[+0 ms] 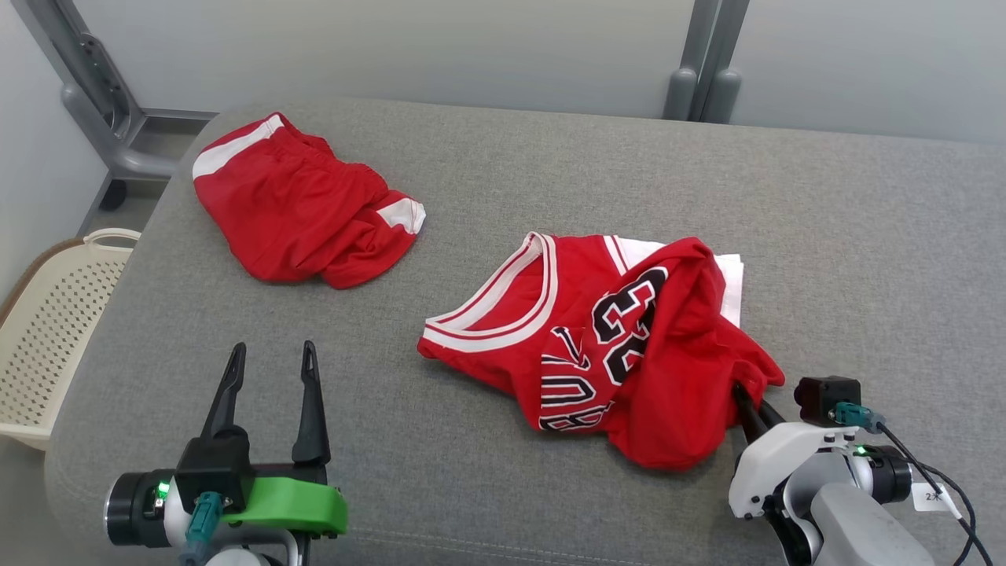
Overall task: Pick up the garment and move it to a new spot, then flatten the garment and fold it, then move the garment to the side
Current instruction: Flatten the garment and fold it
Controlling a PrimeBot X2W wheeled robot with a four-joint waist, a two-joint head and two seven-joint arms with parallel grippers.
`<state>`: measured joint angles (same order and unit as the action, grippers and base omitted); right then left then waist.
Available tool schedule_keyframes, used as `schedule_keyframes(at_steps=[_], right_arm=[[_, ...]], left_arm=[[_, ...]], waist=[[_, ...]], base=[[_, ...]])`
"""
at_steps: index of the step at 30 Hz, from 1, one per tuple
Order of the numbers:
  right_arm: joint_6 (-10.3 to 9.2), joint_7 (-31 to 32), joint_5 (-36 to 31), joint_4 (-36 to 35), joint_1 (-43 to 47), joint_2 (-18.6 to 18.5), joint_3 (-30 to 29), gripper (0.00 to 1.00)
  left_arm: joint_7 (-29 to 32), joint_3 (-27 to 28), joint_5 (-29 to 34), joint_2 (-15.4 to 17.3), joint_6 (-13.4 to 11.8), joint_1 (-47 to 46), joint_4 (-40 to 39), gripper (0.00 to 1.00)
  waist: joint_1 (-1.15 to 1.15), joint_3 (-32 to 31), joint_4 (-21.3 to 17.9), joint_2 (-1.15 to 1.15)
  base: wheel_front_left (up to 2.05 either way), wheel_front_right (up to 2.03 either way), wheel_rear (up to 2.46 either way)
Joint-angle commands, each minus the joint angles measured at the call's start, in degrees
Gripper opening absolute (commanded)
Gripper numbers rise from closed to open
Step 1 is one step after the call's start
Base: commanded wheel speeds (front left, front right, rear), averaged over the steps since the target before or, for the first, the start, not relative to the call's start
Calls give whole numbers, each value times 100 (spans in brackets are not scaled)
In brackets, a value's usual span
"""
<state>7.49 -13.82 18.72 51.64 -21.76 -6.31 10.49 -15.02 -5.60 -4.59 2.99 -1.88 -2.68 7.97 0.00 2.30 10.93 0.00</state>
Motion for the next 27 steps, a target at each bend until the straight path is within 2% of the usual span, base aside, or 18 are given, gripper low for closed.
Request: schedule_keyframes(at_steps=[1, 7, 14, 20, 27], right_arm=[[0, -58, 59, 30, -33, -63, 32, 0], [0, -137, 152, -251, 60, -208, 116, 0], [0, -146, 261, -1060, 104, -648, -109, 0], [0, -60, 198, -1879, 171, -1020, -551, 0], [0, 181, 109, -2281, 416, -1223, -1262, 0]], left_arm=[[-14, 30, -57, -7, -21, 41, 2, 100], [-14, 14, -91, -10, -5, 95, 38, 100], [-14, -36, -135, -9, -61, 91, 57, 100], [-14, -73, -211, -9, -116, 72, 77, 100], [-14, -113, -254, -9, -132, 20, 89, 100]], waist=[[0, -12, -31, 0], [0, -40, -272, 0], [0, -13, -578, 0], [0, 12, -722, 0], [0, 35, -735, 0]], base=[[0, 0, 0], [0, 0, 0], [0, 0, 0], [0, 0, 0], [0, 0, 0]])
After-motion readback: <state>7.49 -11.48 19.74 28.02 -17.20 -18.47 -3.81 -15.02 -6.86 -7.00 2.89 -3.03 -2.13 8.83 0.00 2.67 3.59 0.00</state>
